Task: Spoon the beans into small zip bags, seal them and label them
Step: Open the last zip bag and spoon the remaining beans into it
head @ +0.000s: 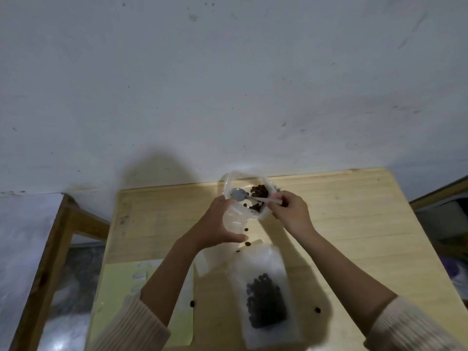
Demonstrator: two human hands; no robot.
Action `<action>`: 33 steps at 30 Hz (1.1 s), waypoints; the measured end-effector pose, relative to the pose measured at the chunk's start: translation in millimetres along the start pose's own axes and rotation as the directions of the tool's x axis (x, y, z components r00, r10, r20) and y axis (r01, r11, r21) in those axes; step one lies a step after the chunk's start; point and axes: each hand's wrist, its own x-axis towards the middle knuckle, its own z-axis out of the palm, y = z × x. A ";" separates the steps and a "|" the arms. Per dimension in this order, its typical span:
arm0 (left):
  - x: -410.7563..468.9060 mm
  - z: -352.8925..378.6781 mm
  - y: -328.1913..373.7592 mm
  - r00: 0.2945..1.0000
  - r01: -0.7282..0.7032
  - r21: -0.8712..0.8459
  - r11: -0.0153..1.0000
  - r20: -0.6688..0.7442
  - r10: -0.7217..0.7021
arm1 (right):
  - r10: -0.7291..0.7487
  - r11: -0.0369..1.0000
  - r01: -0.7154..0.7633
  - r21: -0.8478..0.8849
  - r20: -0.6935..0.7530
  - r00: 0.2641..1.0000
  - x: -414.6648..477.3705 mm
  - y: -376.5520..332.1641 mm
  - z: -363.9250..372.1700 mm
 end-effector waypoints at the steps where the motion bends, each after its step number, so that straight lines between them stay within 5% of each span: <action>1: 1.3 2.1 1.6 1.000 0.006 -0.017 1.000 -0.010 -0.006 | 0.004 0.998 -0.003 0.068 -0.014 1.000 -0.6 -1.0 5.0; 10: -1.1 17.4 5.9 0.945 -0.068 -0.082 0.994 -0.326 0.037 | -0.190 0.955 0.232 0.184 -0.219 0.957 -6.6 -2.1 15.9; 15: -8.3 25.0 17.7 0.842 -0.113 0.016 0.994 -0.529 0.104 | -0.327 0.934 0.353 0.058 -0.263 0.908 -13.9 -0.1 3.8; 20: -13.8 37.0 32.3 0.846 -0.040 -0.001 0.999 -0.532 0.034 | -0.419 0.906 0.417 -0.074 -0.301 0.857 -22.9 8.7 7.5; 23: -16.0 42.8 27.1 0.898 -0.037 -0.006 0.999 -0.439 0.031 | -0.286 0.955 0.292 -0.044 -0.385 0.878 -23.7 15.8 10.0; 26: -19.5 45.2 20.5 0.934 -0.052 -0.046 0.998 -0.355 0.032 | -0.006 0.991 0.060 0.116 -0.417 0.909 -23.6 22.9 12.3; 30: -24.4 44.0 14.3 0.958 -0.077 -0.090 0.993 -0.283 0.049 | 0.302 0.900 -0.169 0.401 -0.296 0.906 -27.2 24.1 14.8; 33: -27.5 44.9 14.5 0.978 -0.064 -0.104 0.992 -0.207 0.042 | 0.379 0.827 -0.246 0.505 -0.179 0.908 -29.6 18.5 20.0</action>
